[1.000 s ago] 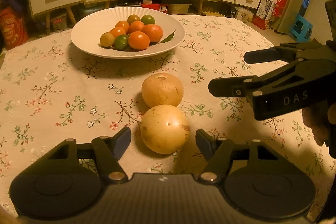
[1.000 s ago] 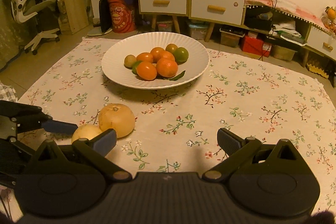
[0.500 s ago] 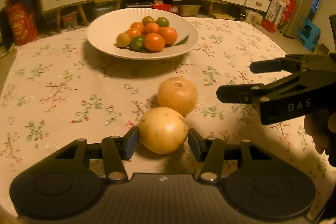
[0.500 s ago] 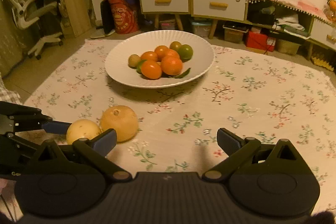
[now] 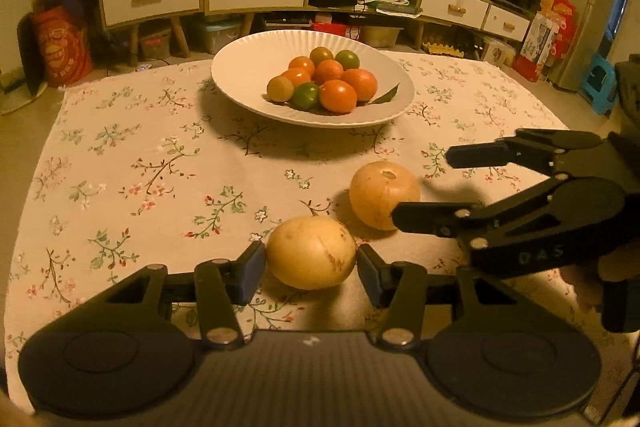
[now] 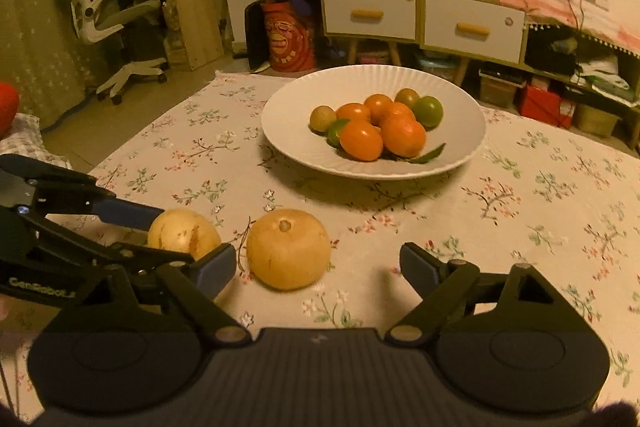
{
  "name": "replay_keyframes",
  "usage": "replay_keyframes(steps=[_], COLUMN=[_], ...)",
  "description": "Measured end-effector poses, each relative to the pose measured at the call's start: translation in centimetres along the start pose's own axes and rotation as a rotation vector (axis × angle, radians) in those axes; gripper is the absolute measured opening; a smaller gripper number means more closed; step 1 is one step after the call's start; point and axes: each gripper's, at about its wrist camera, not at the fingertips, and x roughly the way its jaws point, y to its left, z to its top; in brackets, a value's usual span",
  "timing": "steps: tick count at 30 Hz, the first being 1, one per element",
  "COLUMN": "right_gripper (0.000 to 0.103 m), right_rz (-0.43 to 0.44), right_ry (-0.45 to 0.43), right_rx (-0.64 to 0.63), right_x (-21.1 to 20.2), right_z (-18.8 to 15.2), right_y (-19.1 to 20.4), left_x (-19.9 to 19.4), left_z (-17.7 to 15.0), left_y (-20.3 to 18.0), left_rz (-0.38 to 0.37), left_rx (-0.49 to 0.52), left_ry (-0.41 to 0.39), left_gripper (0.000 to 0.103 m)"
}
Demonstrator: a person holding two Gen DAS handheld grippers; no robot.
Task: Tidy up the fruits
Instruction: 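Grasp the large pale yellow fruit with the left tool while the right tool grasps the tan round fruit, then carry both large fruits onto the white plate and open both tools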
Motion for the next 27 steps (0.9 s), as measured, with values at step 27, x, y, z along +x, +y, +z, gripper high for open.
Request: replay_keyframes(steps=[27], right_gripper=[0.048], right_rz=[0.063], right_ry=[0.037], right_rx=[-0.051], right_x=[1.9], right_z=[0.3], right_y=[0.9], left_x=[1.3], left_z=[-0.1], left_y=[0.5], left_rz=[-0.019], left_rx=[-0.011], left_ry=[0.031], left_gripper=[0.057])
